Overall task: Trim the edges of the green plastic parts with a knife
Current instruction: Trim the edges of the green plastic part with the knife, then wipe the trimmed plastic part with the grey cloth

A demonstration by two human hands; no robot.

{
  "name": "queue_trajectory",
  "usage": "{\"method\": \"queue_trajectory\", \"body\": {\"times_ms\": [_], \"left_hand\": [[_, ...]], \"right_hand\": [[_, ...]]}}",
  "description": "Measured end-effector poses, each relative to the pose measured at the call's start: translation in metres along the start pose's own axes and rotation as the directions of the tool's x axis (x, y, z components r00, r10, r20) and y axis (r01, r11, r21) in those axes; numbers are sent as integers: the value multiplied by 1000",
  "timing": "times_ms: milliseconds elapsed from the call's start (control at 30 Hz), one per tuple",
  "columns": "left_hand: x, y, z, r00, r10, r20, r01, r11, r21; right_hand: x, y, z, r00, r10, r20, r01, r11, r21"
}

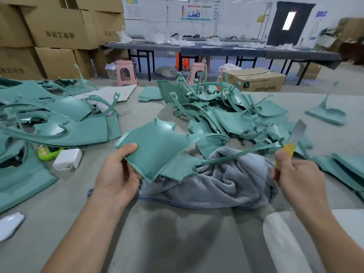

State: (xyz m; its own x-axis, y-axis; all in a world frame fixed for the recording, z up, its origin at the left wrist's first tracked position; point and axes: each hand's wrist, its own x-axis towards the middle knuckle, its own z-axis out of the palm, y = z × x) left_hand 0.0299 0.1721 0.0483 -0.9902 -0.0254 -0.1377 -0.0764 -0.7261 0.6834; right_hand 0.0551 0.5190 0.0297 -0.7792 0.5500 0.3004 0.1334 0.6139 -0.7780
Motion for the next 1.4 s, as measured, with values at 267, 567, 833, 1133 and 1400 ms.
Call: {"method": "queue_trajectory", "body": {"times_ms": [267, 567, 833, 1133, 1400], "left_hand": [[-3, 7, -6, 994, -56, 91, 58, 998, -22], [4, 11, -11, 989, -105, 105, 116, 987, -109], [-4, 6, -9, 984, -175, 26, 171, 978, 119], [13, 26, -18, 985, 53, -163, -99, 953, -287], [14, 17, -10, 982, 110, -155, -142, 968, -209]], "right_hand": [[7, 11, -9, 980, 189, 59, -148, 896, -419], [-63, -68, 15, 858, -436, 273, 502, 826, -257], [-65, -75, 76, 730, -363, 580, 622, 705, -341], [45, -162, 3, 976, 161, 145, -214, 825, 524], [6, -167, -36, 764, -148, 628, -405, 648, 645]]}}
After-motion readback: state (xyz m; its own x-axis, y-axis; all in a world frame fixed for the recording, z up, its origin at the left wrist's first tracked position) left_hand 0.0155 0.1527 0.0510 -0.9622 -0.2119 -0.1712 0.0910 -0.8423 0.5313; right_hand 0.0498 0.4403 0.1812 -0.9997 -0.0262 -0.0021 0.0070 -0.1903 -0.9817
